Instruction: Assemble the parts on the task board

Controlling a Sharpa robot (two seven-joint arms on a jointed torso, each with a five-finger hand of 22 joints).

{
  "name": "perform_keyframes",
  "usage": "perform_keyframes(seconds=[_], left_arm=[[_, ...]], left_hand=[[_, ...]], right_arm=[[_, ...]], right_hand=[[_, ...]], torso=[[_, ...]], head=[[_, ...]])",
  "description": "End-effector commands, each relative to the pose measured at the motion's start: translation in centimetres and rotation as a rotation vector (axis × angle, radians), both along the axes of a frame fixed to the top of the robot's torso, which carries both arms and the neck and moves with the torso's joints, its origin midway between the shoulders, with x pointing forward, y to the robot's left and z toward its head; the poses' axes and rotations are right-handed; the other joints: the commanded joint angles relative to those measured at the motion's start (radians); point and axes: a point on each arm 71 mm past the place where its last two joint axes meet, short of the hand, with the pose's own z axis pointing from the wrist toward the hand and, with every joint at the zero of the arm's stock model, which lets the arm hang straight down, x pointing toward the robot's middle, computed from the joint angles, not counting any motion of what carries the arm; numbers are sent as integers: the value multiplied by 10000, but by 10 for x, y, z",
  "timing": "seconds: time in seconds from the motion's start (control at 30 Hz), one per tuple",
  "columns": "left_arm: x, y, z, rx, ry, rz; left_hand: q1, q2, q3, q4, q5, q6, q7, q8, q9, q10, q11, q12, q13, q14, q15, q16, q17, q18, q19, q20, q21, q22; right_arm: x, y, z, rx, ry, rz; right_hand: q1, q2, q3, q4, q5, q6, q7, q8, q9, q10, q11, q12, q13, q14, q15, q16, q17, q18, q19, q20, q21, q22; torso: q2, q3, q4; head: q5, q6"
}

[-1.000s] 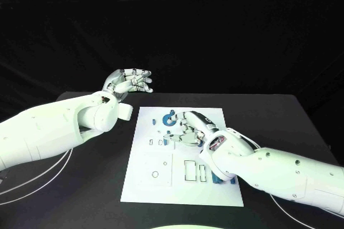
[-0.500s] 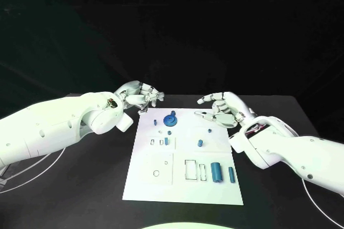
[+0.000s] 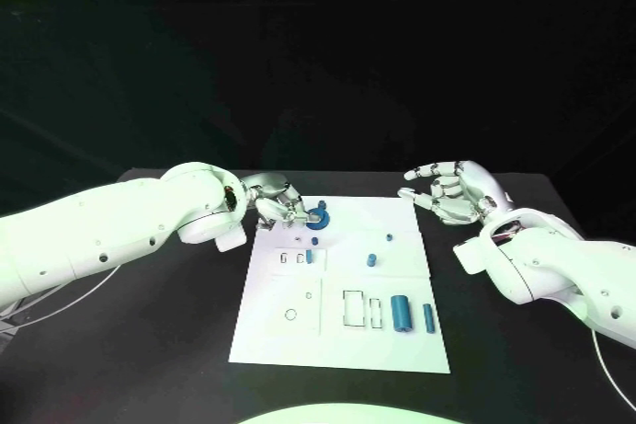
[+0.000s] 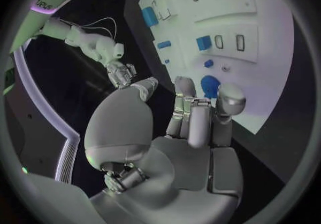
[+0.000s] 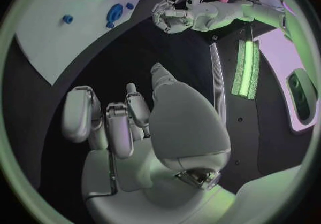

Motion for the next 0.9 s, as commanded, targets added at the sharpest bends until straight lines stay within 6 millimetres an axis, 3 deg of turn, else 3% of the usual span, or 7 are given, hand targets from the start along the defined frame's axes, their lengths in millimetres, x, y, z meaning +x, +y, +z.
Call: perform_keyframes(seconds=[0.03, 0.3, 0.5, 0.7, 0.77, 0.9], left_arm=[[0, 1, -6, 1720, 352, 115], [1, -7, -11, 2454, 819, 99], [2, -12, -14, 2818, 1005, -30], [4, -18, -17, 3021, 1143, -150], [5, -20, -18, 3078, 1194, -215], [6, -24, -20, 3150, 1251, -287]], left_hand=[[-95, 24, -63, -7, -37, 0, -49, 68, 97, 89, 0, 76, 87, 248, -93, 45, 619, -192, 5, -57, 30, 6], [-370, 114, -260, 1, -53, -92, -71, 193, 355, 76, -21, 138, 130, 236, -116, 25, 591, -198, 17, -83, 42, 34], [-593, 213, -408, 3, -58, -147, -76, 248, 502, 72, -25, 188, 184, 220, -121, 7, 565, -209, 45, -92, 67, 84], [-709, 318, -466, 2, -58, -179, -76, 269, 576, 55, -25, 201, 191, 191, -122, -28, 504, -211, 46, -95, 73, 95], [-719, 333, -472, 1, -56, -188, -75, 270, 587, 62, -24, 217, 215, 181, -121, -38, 486, -209, 35, -94, 65, 82], [-733, 357, -479, 0, -54, -200, -73, 272, 602, 55, -22, 219, 217, 174, -119, -45, 476, -209, 31, -93, 64, 81]], right_arm=[[0, -2, 1, 106, -54, 98], [0, -5, 1, -64, -118, 77], [1, -3, 0, -244, -212, 186], [1, -1, -3, -379, -216, 235], [2, -1, -4, -414, -219, 243], [2, -1, -5, -448, -224, 236]], right_hand=[[-18, 108, -54, -13, 18, 4, 18, 69, -13, -94, -6, -44, -7, 716, 22, -56, 1364, 122, -42, -1, -50, 317], [-6, 111, -54, -17, 19, 5, 16, 73, -15, -102, -7, -51, -17, 719, 22, -53, 1375, 119, -36, -2, -40, 324], [11, 113, -54, -23, 19, 5, 15, 77, -18, -143, -8, -87, -62, 704, 20, -77, 1319, 133, -66, -3, -103, 285], [46, 114, -57, -30, 19, -6, 16, 80, -28, -224, -9, -161, -150, 699, 18, -89, 1301, 149, -106, -5, -186, 235], [53, 114, -57, -31, 19, -9, 16, 80, -30, -250, -9, -185, -179, 696, 17, -95, 1289, 155, -120, -5, -215, 216], [59, 113, -58, -31, 18, -12, 16, 80, -32, -275, -9, -208, -206, 693, 17, -101, 1277, 156, -124, -5, -223, 212]], torso=[[2, -1, -1], [-5, -3, 38], [-7, 7, 6], [7, 21, 27], [7, 1, 23], [8, -5, 0]], head=[[12, -49], [41, -120], [123, -151], [148, -174], [131, -189], [132, -209]])
